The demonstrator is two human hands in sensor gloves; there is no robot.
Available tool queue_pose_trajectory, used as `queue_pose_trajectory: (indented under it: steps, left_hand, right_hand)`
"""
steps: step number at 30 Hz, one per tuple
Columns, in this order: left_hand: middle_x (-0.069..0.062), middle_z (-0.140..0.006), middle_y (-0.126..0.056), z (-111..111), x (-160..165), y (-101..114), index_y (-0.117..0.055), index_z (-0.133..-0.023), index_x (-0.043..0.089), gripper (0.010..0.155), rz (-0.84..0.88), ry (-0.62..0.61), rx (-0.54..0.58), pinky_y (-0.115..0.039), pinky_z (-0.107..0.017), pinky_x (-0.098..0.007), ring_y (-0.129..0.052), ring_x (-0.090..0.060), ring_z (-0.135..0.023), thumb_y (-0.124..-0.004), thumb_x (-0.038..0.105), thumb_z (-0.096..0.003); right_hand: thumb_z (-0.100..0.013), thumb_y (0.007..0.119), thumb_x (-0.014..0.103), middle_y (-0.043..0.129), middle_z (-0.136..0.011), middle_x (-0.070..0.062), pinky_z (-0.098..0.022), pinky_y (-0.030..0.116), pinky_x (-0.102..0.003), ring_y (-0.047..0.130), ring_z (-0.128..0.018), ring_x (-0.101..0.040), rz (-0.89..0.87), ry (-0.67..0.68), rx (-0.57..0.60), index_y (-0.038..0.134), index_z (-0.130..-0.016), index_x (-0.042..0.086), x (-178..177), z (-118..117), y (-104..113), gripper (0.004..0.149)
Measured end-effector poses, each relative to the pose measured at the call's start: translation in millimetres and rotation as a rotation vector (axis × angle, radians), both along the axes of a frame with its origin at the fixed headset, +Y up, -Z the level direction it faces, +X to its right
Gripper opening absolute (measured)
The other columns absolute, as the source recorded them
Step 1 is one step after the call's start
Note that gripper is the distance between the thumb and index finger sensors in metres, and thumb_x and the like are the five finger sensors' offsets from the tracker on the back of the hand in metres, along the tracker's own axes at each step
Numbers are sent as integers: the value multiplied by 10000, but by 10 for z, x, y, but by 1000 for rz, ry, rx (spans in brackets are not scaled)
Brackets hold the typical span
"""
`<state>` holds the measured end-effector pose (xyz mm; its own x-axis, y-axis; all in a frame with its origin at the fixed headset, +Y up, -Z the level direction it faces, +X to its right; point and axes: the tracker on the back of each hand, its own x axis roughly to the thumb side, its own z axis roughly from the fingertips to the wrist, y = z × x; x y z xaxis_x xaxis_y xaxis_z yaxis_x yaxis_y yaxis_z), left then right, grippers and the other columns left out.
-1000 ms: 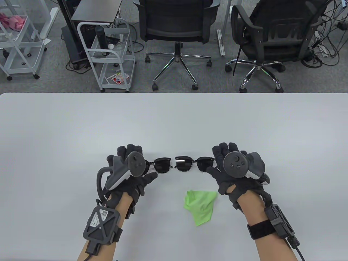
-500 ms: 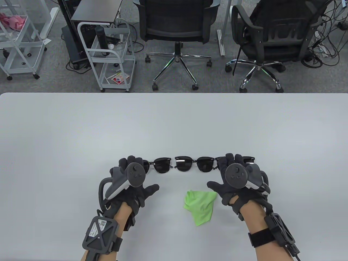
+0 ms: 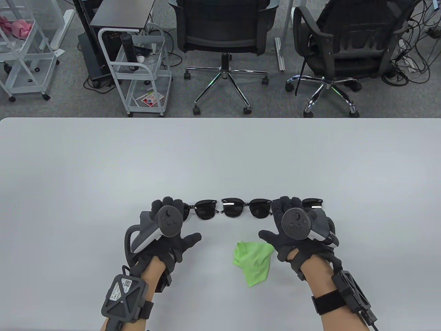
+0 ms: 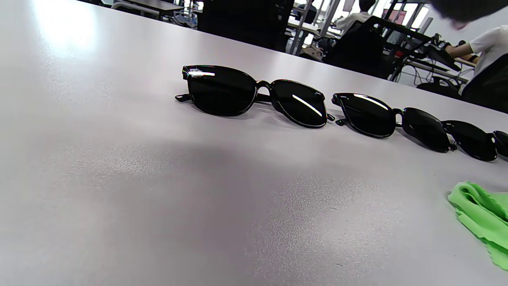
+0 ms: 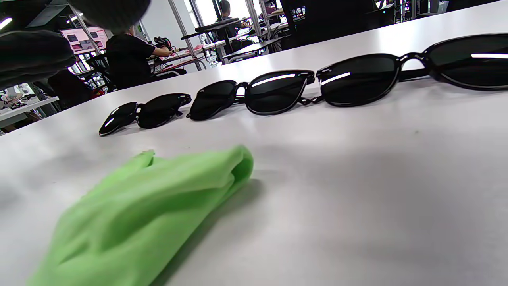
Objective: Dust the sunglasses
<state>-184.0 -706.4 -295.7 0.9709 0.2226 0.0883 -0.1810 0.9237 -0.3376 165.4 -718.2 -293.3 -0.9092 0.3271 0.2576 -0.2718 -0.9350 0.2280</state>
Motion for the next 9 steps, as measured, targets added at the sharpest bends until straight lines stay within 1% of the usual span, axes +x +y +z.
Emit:
queue_pose_trajectory:
  steps: [9]
  left_hand:
    - [-40, -1149, -95, 0, -2, -5, -137, -1069, 282, 1048, 2, -1, -7, -200, -714, -641, -140, -377, -1082, -593, 795, -278]
  right_hand:
    - [-505, 649, 647, 264, -1121, -256, -600, 304, -728, 248, -970, -571, -8, -2, -10, 353, -1073, 54, 4, 10, -4, 873]
